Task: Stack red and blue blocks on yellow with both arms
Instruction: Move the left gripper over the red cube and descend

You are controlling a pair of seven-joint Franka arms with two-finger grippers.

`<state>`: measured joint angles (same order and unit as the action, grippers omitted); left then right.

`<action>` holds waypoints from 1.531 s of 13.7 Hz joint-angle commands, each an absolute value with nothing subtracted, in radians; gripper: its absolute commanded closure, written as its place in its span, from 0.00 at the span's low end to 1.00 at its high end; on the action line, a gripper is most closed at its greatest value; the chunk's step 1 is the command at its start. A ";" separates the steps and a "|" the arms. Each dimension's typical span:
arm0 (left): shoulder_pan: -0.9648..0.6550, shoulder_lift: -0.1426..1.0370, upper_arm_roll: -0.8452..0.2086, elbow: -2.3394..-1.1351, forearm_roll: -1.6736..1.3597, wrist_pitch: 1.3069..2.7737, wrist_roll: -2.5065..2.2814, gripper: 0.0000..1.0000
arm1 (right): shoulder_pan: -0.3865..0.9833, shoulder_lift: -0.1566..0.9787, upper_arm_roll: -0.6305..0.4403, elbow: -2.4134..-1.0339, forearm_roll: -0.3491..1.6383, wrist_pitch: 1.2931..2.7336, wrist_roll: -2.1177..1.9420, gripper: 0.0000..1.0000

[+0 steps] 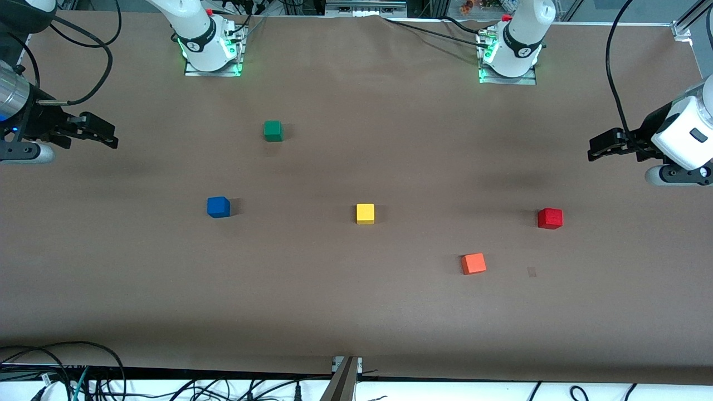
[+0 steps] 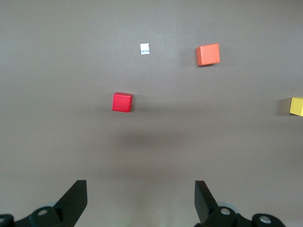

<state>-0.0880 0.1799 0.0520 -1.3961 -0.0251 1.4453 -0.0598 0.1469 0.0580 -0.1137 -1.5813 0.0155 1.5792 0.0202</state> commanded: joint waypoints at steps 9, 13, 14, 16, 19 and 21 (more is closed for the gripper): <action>-0.077 0.239 0.049 -1.371 -0.025 1.434 -0.051 0.00 | 0.163 0.072 -0.114 -1.549 0.005 1.565 0.015 0.00; -0.035 0.334 0.051 -1.393 -0.021 1.521 -0.040 0.00 | 0.163 0.072 -0.114 -1.549 0.006 1.565 0.014 0.00; -0.034 0.366 0.052 -1.399 -0.021 1.549 -0.040 0.00 | 0.163 0.072 -0.114 -1.549 0.006 1.565 0.012 0.00; -0.034 0.411 0.051 -1.440 0.009 1.624 -0.041 0.00 | 0.163 0.072 -0.114 -1.549 0.006 1.565 0.012 0.00; 0.017 0.417 0.049 -1.596 0.014 1.823 -0.038 0.00 | 0.163 0.072 -0.115 -1.549 0.006 1.563 0.011 0.00; 0.034 0.417 0.049 -1.722 0.005 1.969 -0.038 0.00 | 0.163 0.072 -0.115 -1.549 0.002 1.565 0.005 0.00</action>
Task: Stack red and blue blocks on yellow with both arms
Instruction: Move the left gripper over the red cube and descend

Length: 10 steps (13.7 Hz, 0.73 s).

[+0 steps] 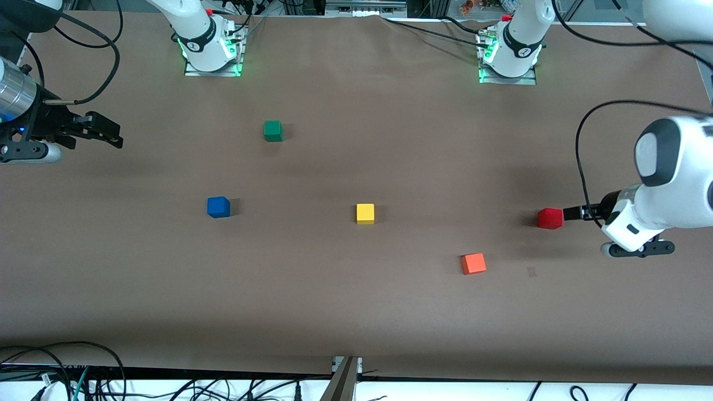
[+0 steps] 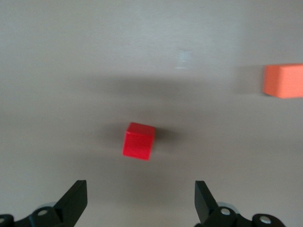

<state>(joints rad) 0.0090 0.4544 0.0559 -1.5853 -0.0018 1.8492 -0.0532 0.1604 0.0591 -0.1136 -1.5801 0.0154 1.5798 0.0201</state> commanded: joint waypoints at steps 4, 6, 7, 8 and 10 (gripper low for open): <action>0.038 0.417 0.043 -1.957 0.006 2.317 -0.038 0.00 | 0.161 0.072 -0.115 -1.549 0.002 1.565 0.003 0.00; 0.035 0.417 0.038 -2.012 0.008 2.382 -0.023 0.00 | 0.161 0.072 -0.115 -1.549 -0.002 1.563 0.005 0.00; 0.031 0.417 0.038 -2.029 0.009 2.404 0.010 0.00 | 0.161 0.072 -0.115 -1.551 -0.002 1.562 0.005 0.00; 0.031 0.419 0.038 -2.039 0.008 2.414 0.043 0.00 | 0.161 0.074 -0.115 -1.551 -0.002 1.562 0.006 0.00; 0.031 0.425 0.038 -2.042 0.008 2.416 0.080 0.00 | 0.161 0.078 -0.115 -1.549 -0.002 1.559 0.008 0.00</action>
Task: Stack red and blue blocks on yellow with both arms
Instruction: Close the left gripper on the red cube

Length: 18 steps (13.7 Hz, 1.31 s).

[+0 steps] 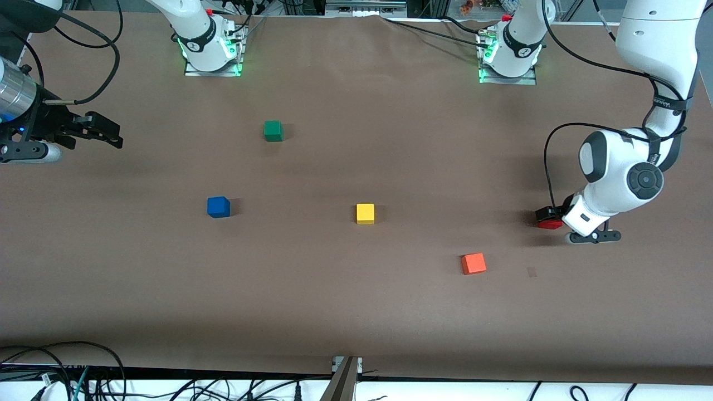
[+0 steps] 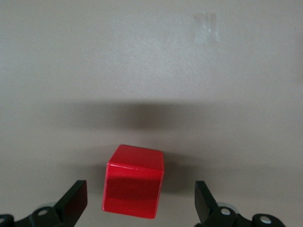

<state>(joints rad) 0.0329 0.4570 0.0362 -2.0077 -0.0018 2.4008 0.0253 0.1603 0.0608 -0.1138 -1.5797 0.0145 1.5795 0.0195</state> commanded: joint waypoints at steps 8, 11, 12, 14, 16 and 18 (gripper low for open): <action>0.041 0.457 0.038 -2.045 0.006 2.453 0.156 0.14 | 0.161 0.080 -0.115 -1.551 -0.002 1.555 0.011 0.00; 0.044 0.472 0.038 -2.045 0.005 2.477 0.156 0.32 | 0.161 0.080 -0.115 -1.551 -0.002 1.557 0.011 0.00; 0.046 0.474 0.038 -2.043 0.005 2.477 0.156 0.43 | 0.160 0.080 -0.115 -1.549 0.002 1.559 0.003 0.00; 0.046 0.472 0.038 -2.040 0.005 2.476 0.158 0.76 | 0.155 0.080 -0.118 -1.549 0.003 1.560 -0.002 0.00; 0.045 0.462 0.038 -2.031 0.005 2.465 0.156 0.98 | 0.152 0.080 -0.118 -1.549 0.003 1.563 -0.003 0.00; 0.032 0.433 0.038 -2.010 0.005 2.441 0.149 1.00 | 0.153 0.095 -0.118 -1.549 -0.003 1.565 0.003 0.00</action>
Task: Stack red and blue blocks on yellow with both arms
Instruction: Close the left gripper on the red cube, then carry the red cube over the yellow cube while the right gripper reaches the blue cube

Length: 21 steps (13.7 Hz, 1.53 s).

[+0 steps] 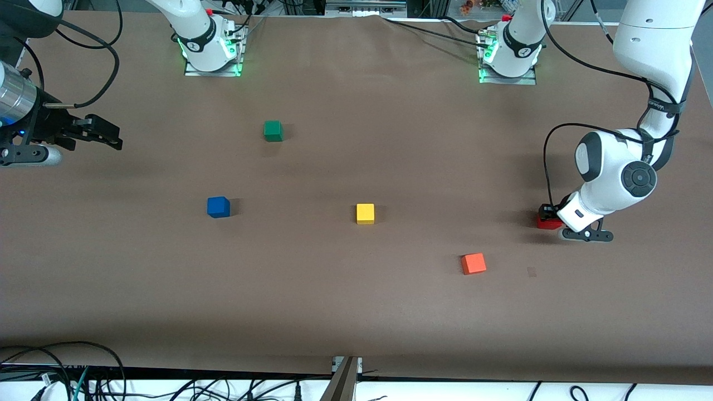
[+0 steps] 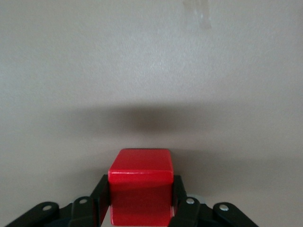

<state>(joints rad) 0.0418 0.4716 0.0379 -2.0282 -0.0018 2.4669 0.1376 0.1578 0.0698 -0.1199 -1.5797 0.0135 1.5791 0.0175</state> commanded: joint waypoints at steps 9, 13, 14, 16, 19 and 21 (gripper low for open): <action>-0.127 0.423 -0.147 -1.669 0.002 2.096 -0.092 1.00 | 0.149 0.233 -0.123 -1.551 -0.017 1.583 -0.123 0.00; -0.372 0.518 -0.146 -1.541 0.012 2.091 -0.415 1.00 | 0.158 0.371 -0.118 -1.551 0.112 1.754 -0.124 0.00; -0.421 0.559 -0.144 -1.498 0.012 2.091 -0.473 1.00 | 0.164 0.406 -0.115 -1.551 0.121 1.800 -0.124 0.00; -0.500 0.635 -0.143 -1.433 0.012 2.091 -0.549 1.00 | 0.207 0.465 -0.115 -1.554 0.115 1.879 -0.123 0.00; -0.563 0.716 -0.129 -1.362 0.014 2.092 -0.629 1.00 | 0.230 0.547 -0.114 -1.562 0.123 1.977 -0.112 0.01; -0.578 0.739 -0.127 -1.342 0.014 2.092 -0.646 1.00 | 0.247 0.563 -0.114 -1.610 0.124 2.022 -0.106 0.00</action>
<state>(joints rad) -0.5601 0.7010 -0.1451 -1.4170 -0.0016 2.1204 -0.6202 0.2357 0.5553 -0.1109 -1.5814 0.1093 1.9860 -0.1105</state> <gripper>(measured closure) 0.441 0.004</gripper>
